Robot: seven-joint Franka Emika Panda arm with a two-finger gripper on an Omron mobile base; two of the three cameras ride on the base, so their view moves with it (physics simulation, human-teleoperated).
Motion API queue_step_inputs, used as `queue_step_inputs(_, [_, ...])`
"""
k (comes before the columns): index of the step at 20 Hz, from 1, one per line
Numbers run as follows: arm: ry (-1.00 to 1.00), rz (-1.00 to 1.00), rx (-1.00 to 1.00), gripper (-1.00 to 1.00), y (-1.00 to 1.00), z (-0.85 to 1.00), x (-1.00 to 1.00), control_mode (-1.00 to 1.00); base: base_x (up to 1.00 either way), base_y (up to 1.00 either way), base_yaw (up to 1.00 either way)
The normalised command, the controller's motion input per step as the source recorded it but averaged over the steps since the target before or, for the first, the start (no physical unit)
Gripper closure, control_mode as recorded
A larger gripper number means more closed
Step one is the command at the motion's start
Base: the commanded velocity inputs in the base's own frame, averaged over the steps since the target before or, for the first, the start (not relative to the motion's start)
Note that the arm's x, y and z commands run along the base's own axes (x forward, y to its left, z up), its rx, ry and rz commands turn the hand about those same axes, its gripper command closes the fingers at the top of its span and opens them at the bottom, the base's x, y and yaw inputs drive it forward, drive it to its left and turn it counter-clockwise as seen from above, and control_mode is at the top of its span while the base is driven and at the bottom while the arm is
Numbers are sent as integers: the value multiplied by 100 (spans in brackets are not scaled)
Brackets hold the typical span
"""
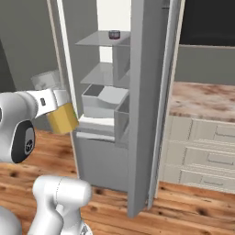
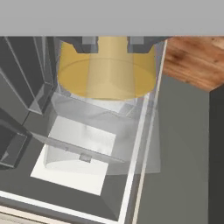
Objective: Move the can and asparagus from the second highest shelf to the top shelf to make space. Then, place the pitcher from the counter on the cleared second highest shelf.
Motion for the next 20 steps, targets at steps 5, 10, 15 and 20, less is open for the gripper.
queue_step_inputs(5, [0, 0, 0, 100, 0, 0, 0, 100, 54, 21, -26])
queue_step_inputs(10, [0, 0, 0, 100, 0, 0, 0, 100, 61, 44, -15])
queue_step_inputs(15, [0, 0, 0, 100, 0, 0, 0, 100, 65, 33, -13])
queue_step_inputs(20, [0, 0, 0, 100, 0, 0, 0, 100, 60, 14, -13])
